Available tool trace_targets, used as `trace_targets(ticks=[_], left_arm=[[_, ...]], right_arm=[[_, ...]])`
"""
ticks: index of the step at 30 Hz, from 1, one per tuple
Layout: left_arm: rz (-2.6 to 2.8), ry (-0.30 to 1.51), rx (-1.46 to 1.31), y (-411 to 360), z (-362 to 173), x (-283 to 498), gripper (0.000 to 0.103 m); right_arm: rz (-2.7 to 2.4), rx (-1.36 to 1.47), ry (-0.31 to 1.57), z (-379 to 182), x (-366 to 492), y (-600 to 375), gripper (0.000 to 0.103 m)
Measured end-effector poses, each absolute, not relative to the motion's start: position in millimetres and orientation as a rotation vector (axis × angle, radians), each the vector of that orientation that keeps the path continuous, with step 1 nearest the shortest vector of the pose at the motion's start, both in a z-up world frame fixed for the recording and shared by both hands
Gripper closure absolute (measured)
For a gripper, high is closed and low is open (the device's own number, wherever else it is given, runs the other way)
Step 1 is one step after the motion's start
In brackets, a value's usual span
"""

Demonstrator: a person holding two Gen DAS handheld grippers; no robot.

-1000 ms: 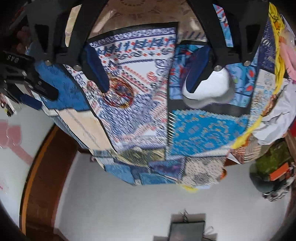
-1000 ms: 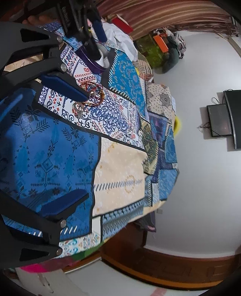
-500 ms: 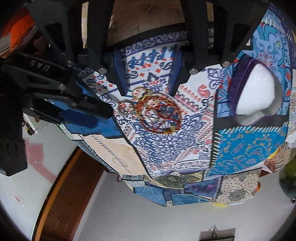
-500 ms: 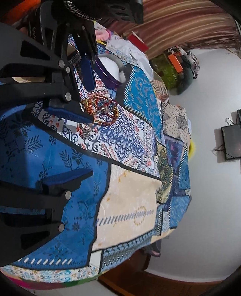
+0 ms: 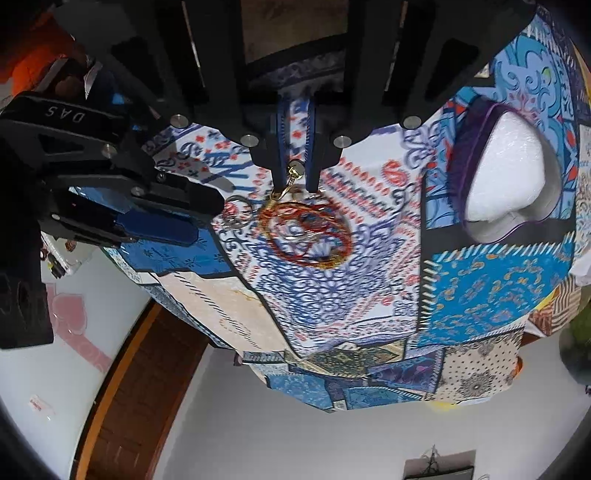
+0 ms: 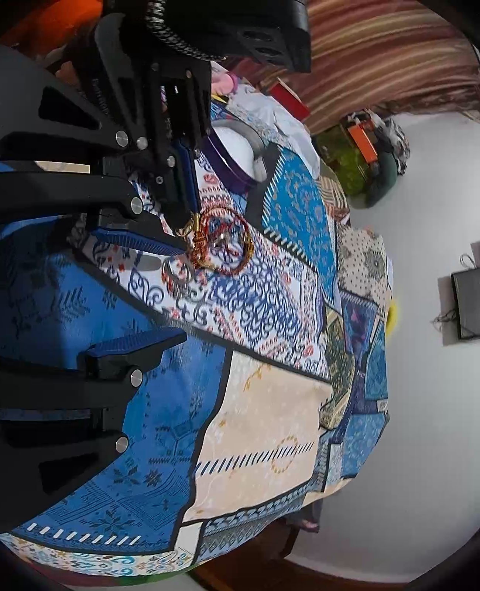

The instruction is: Organize jewelry

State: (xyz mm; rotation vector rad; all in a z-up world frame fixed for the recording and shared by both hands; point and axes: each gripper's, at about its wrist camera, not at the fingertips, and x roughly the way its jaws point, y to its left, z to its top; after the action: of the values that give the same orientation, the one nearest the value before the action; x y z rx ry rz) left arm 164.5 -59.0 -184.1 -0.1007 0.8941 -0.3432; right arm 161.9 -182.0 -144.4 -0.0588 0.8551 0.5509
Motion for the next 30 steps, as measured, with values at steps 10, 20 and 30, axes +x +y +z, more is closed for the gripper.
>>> trace_targets(ticks=[10,20,30], left_arm=[[-0.319,0.882,-0.135,-37,-181,152,0.095],[-0.325,0.841,-0.162,-31,-170,144,0.095],[-0.304,0.8,-0.171,-22,-156,131,0.095]], right_arm=[[0.565,-0.139,0.887,-154,162,-158,0.076],[0.506,-0.137,0.882,-151,162,-160,0.097],[0.484,-0.134,0.889,-140,154,-158,0.096]])
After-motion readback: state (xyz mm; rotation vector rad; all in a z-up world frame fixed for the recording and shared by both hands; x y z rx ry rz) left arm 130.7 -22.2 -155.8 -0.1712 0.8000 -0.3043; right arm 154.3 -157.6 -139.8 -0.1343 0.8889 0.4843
